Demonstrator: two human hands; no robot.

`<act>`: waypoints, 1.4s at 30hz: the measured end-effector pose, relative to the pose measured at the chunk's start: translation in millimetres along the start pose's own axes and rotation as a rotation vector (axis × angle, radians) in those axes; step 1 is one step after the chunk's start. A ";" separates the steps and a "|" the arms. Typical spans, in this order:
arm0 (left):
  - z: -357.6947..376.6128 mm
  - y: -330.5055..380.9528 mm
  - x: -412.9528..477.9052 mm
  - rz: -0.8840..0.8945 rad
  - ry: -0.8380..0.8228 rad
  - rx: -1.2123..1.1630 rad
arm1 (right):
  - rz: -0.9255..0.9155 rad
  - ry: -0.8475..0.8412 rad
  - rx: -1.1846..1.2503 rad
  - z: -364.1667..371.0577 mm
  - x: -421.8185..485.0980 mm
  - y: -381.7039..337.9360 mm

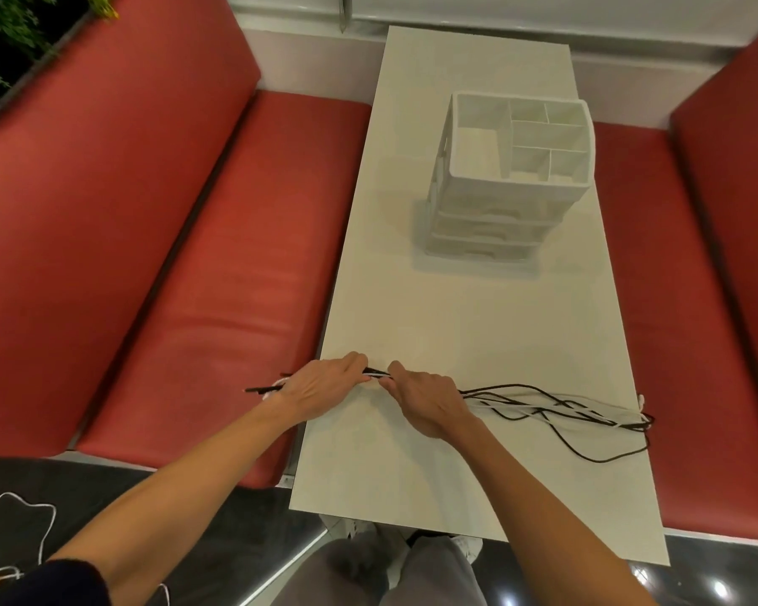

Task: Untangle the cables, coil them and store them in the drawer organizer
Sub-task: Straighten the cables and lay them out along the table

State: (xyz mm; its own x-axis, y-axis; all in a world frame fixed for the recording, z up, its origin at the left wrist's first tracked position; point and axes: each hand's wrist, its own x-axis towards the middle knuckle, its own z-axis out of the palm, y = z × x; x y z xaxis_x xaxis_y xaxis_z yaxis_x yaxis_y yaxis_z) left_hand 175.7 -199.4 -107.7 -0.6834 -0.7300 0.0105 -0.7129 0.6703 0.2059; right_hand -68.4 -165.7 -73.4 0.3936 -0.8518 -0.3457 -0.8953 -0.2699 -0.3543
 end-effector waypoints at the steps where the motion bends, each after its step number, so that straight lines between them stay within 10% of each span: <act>1: 1.2 -6.0 -2.2 0.041 0.016 0.034 | -0.005 -0.037 -0.020 -1.3 -2.6 4.8; 11: 12.7 -2.9 -2.4 0.147 0.003 0.330 | -0.076 0.038 -0.304 21.4 -14.0 20.1; 23: -16.3 49.4 37.9 0.069 -0.367 -0.105 | -0.198 0.266 -0.334 4.8 -28.9 35.9; 31: -4.6 45.8 26.0 0.135 -0.132 0.159 | -0.216 0.112 -0.247 -1.5 -44.0 60.2; 38: 16.8 81.5 37.6 -0.245 -0.101 0.120 | 0.277 0.246 -0.152 23.9 -33.9 34.3; 42: 19.7 76.4 37.1 -0.308 -0.145 0.011 | 0.259 0.285 -0.100 38.6 -35.5 29.7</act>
State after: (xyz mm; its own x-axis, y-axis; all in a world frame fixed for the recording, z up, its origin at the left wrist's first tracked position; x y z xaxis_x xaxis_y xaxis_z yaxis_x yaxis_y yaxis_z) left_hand 92.8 -172.6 -110.9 -0.4502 -0.8725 -0.1900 -0.8906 0.4231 0.1670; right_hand -100.9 -126.2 -105.3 0.0906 -0.9842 -0.1524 -0.9787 -0.0597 -0.1962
